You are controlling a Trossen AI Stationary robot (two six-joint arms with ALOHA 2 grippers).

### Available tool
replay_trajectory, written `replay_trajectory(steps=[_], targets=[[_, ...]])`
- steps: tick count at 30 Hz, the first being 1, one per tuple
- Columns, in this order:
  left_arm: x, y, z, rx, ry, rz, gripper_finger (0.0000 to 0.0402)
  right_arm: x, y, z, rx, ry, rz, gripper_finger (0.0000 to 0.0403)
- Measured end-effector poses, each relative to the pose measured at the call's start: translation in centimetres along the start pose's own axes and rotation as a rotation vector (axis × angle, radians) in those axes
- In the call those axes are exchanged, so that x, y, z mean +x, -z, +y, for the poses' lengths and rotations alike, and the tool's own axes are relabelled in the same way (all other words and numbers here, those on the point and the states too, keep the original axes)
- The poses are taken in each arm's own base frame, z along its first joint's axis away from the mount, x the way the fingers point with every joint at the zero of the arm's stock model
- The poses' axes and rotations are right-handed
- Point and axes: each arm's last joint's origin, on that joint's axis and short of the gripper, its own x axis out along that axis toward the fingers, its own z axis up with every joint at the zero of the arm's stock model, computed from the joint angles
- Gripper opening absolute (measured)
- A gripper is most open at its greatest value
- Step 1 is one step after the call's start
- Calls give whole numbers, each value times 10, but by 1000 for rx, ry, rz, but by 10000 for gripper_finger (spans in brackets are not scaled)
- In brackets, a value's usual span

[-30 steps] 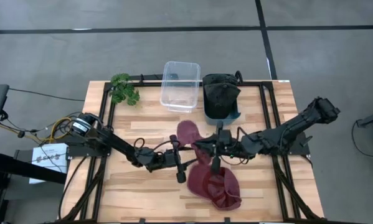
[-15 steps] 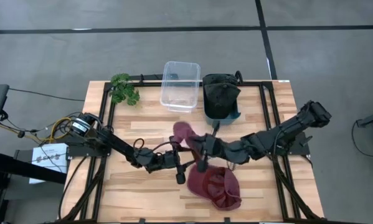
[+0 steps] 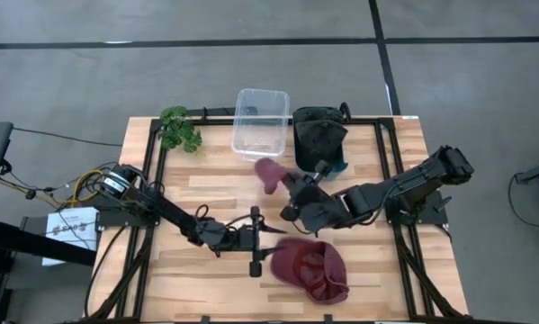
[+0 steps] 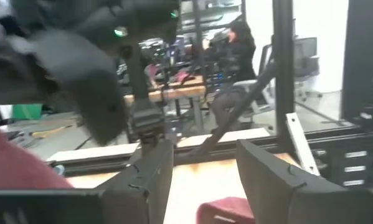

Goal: Pick & Place hat
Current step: Put the left red cap into the transparent bin

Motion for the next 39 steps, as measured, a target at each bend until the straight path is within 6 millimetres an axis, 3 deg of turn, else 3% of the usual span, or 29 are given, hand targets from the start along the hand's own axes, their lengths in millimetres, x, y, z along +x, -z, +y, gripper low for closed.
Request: replay_trajectory(steps=[7,15,26,31,39], targets=[[3,3,8,30,-58,21,157,-29,21,2,-12,-42,73,0],[13,7,30,-26,-67,14,142,-59,23,18,6,-129,22,0],[15,8,34,-39,-74,16,129,-79,32,22,13,-170,28,0],[13,8,29,45,-60,24,127,-89,43,19,36,-165,68,0],[15,10,34,65,-73,32,127,-99,42,25,50,-211,35,0]])
